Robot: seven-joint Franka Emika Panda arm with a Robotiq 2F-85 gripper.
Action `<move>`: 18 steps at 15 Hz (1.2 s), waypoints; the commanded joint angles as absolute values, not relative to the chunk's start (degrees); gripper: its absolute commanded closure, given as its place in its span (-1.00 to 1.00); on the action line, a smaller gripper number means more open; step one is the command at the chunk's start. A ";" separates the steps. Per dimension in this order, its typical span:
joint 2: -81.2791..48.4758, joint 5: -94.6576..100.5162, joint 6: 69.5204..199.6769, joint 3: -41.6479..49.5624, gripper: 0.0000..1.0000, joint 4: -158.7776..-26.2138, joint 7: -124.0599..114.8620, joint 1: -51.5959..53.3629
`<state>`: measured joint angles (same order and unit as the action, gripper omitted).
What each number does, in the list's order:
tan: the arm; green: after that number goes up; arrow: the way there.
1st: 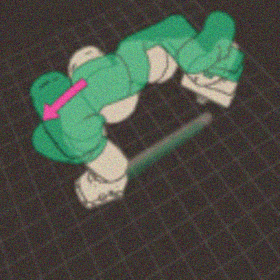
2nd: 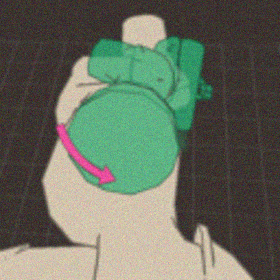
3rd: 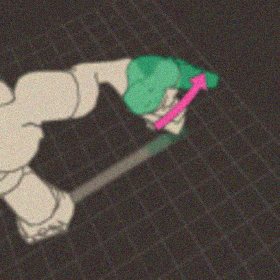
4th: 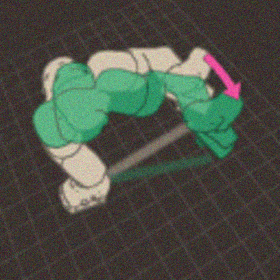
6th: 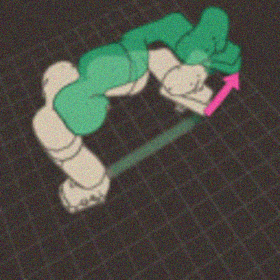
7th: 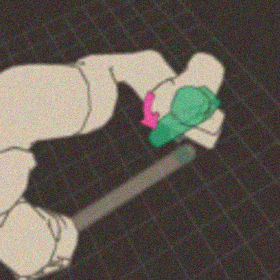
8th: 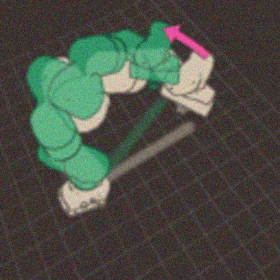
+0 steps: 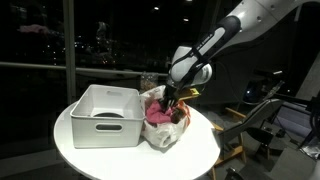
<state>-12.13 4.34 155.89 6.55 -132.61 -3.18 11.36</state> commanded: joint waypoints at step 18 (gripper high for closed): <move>3.97 15.78 157.60 -1.34 -1.00 -136.76 -11.50 8.84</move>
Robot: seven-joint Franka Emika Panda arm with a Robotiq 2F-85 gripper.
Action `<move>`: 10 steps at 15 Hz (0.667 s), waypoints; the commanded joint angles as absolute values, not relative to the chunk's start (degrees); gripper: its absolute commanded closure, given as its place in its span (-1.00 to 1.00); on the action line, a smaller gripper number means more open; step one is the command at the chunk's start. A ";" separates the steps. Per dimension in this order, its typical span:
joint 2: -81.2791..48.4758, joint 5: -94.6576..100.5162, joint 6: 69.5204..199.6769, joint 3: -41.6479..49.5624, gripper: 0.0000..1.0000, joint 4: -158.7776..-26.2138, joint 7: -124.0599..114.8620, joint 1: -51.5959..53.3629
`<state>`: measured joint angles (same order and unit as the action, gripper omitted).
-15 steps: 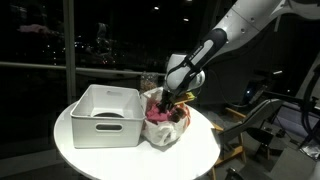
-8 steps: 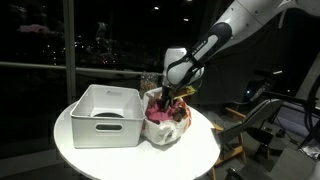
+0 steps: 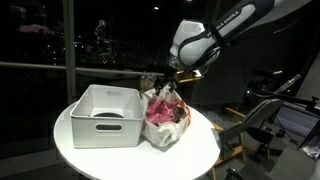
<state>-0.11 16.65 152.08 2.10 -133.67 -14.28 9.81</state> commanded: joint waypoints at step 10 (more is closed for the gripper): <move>-9.21 12.86 157.02 -10.38 -1.00 -123.22 -21.07 12.91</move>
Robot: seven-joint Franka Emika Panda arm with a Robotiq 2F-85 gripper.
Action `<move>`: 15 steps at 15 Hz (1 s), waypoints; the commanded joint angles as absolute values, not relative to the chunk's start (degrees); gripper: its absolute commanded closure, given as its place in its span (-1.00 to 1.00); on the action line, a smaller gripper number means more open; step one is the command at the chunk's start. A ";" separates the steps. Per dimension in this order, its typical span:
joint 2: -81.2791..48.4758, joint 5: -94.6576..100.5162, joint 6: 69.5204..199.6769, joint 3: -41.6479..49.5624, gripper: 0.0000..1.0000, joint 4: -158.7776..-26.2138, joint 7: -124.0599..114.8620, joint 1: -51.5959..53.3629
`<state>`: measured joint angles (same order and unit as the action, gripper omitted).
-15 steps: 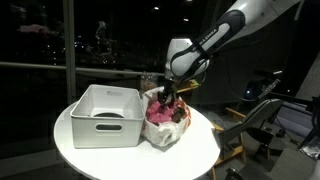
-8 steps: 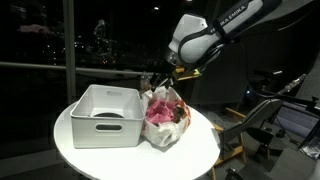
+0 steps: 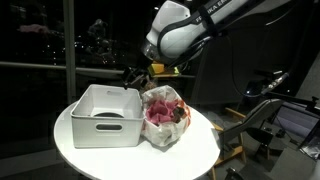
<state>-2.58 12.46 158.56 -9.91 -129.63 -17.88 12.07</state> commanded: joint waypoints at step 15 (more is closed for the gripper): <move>-35.71 2.47 145.67 -4.84 -1.00 -102.10 -24.75 17.69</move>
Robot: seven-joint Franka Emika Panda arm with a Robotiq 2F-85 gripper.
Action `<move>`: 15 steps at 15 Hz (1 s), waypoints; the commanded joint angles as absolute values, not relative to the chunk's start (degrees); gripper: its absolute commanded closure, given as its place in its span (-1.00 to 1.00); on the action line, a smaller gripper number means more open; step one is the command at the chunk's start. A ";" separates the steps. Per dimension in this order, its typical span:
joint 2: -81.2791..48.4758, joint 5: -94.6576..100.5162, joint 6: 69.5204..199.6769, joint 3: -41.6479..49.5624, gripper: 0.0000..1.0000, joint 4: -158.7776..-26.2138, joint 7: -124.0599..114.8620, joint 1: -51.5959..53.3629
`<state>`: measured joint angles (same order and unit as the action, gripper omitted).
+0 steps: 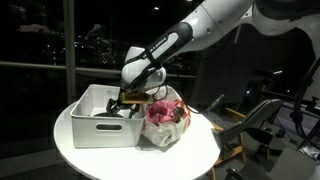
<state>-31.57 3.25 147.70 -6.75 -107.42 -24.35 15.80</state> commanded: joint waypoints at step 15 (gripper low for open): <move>-43.15 1.77 144.77 -2.11 0.92 -94.46 -24.16 19.08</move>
